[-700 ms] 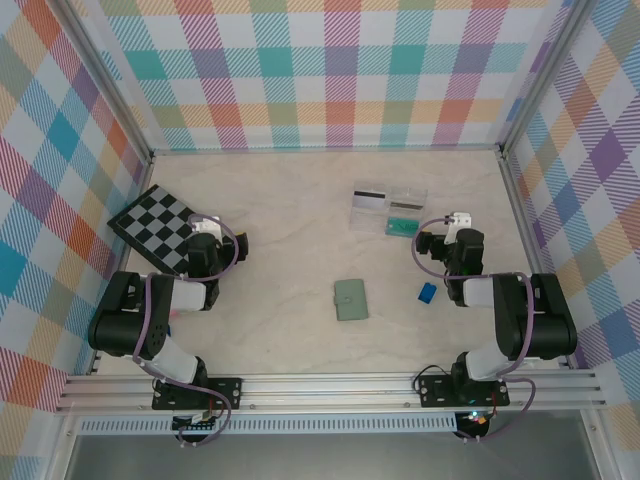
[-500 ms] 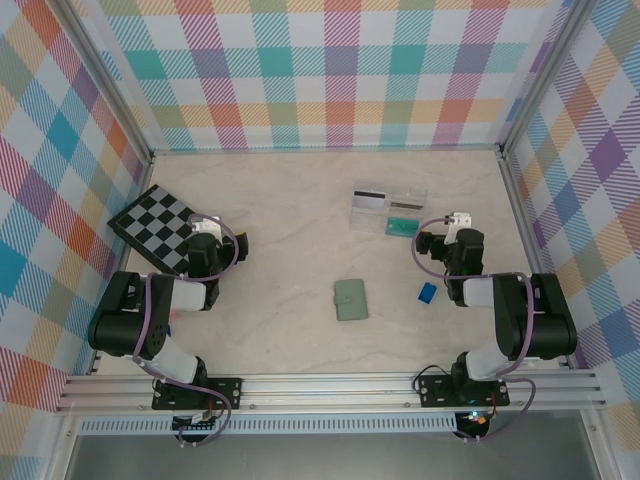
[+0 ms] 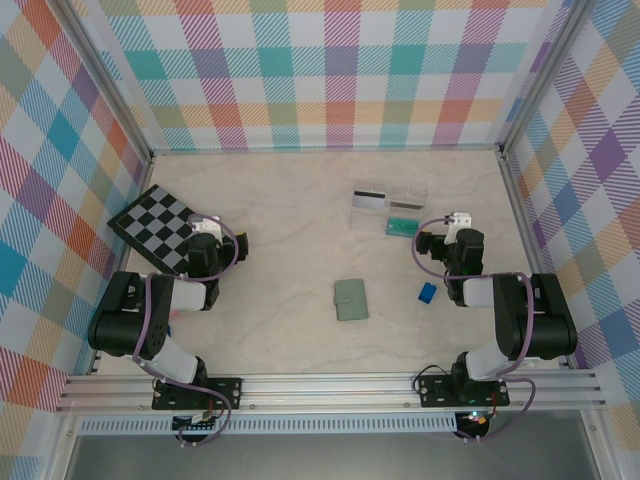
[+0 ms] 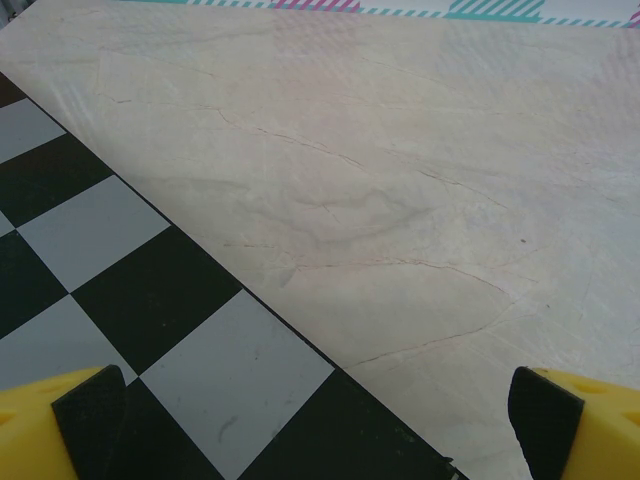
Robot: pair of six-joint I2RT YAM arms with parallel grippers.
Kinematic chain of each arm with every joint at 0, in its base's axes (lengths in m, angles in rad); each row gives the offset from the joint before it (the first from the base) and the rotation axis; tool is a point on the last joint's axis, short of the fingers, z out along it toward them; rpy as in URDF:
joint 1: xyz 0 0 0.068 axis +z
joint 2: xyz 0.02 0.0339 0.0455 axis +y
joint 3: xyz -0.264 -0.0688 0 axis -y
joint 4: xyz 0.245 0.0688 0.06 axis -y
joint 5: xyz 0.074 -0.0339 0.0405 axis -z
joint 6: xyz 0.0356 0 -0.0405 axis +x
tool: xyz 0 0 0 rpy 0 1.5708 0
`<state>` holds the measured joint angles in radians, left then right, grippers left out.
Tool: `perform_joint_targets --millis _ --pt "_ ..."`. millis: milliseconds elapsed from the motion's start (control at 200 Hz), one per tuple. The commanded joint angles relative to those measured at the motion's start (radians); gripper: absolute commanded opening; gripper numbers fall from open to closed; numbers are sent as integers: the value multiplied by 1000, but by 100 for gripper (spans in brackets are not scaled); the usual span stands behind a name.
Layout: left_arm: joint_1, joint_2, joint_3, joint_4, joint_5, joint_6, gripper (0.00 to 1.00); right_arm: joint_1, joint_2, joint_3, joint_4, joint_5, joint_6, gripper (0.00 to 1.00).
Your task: Take the credit cards out of the card holder
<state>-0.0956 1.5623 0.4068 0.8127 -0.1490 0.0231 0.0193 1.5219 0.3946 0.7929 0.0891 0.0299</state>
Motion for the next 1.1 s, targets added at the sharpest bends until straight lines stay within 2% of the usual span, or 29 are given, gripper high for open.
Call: perform_joint_targets --millis 0,245,345,415,525,700,835,910,1010,1100 --pt "13 4 11 0 8 1 100 -4 0 10 26 1 14 100" --pt "13 -8 3 8 6 3 100 -4 -13 4 24 8 18 100" --pt "13 -95 25 -102 -41 -20 100 -4 -92 9 -47 29 24 100" --pt "13 -172 66 -252 -75 -43 100 -4 -174 29 -153 67 45 100" --pt "12 -274 130 -457 -75 -81 100 -4 -301 91 -422 111 97 100" --pt "10 -408 268 -803 -70 -220 100 -4 -430 285 -889 129 283 100" --pt "8 -460 375 -1022 23 -324 100 -4 -424 439 -1181 68 390 100" --pt "5 -457 435 -1150 75 -373 100 -4 -398 507 -1304 -30 422 100" --pt "4 -437 491 -1253 150 -456 100 7 -367 546 -1393 -177 460 100" --pt "-4 -405 513 -1305 214 -495 100 80 -349 553 -1427 -269 461 95"
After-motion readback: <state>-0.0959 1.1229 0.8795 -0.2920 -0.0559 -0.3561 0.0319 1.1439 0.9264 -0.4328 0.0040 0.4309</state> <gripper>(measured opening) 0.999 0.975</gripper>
